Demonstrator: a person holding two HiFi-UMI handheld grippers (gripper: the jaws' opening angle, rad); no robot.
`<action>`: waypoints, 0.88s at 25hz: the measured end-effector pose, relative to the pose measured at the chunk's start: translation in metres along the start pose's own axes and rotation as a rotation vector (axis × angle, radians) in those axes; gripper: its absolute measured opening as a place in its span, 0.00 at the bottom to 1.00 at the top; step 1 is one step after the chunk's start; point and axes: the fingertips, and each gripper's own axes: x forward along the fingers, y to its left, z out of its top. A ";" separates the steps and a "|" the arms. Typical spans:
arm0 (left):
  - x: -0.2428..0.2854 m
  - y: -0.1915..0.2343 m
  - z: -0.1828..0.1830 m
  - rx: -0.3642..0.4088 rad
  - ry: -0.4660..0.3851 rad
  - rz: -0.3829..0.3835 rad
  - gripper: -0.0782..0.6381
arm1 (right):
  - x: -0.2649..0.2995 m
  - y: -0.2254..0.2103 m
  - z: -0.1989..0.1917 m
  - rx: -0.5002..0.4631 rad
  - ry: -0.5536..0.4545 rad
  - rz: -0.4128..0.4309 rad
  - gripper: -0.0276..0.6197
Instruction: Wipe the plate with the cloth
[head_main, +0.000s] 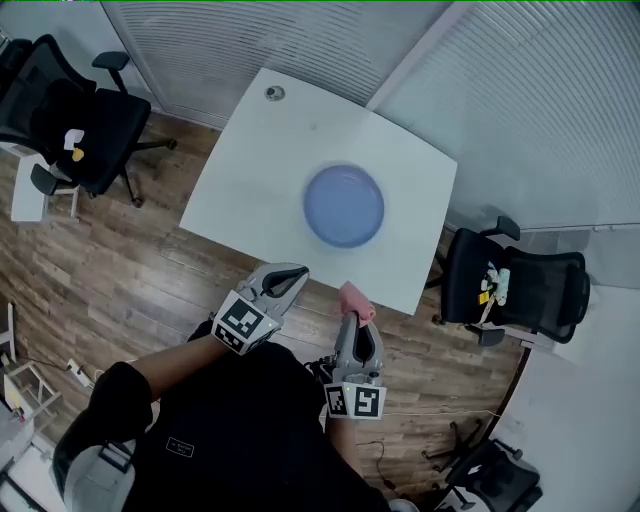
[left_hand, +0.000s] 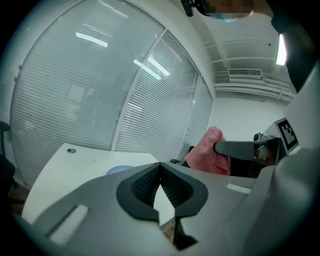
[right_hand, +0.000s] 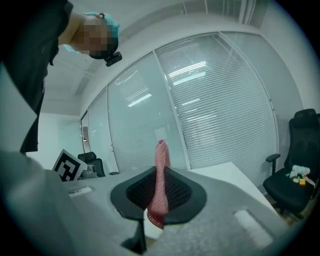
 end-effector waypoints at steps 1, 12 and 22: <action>0.006 0.012 0.003 -0.004 0.002 0.008 0.11 | 0.014 -0.001 0.002 -0.004 0.004 0.007 0.08; 0.037 0.103 0.001 -0.046 0.072 0.112 0.11 | 0.123 -0.001 -0.001 -0.049 0.082 0.131 0.08; 0.070 0.131 -0.034 -0.136 0.150 0.282 0.12 | 0.170 -0.024 -0.016 -0.071 0.159 0.293 0.08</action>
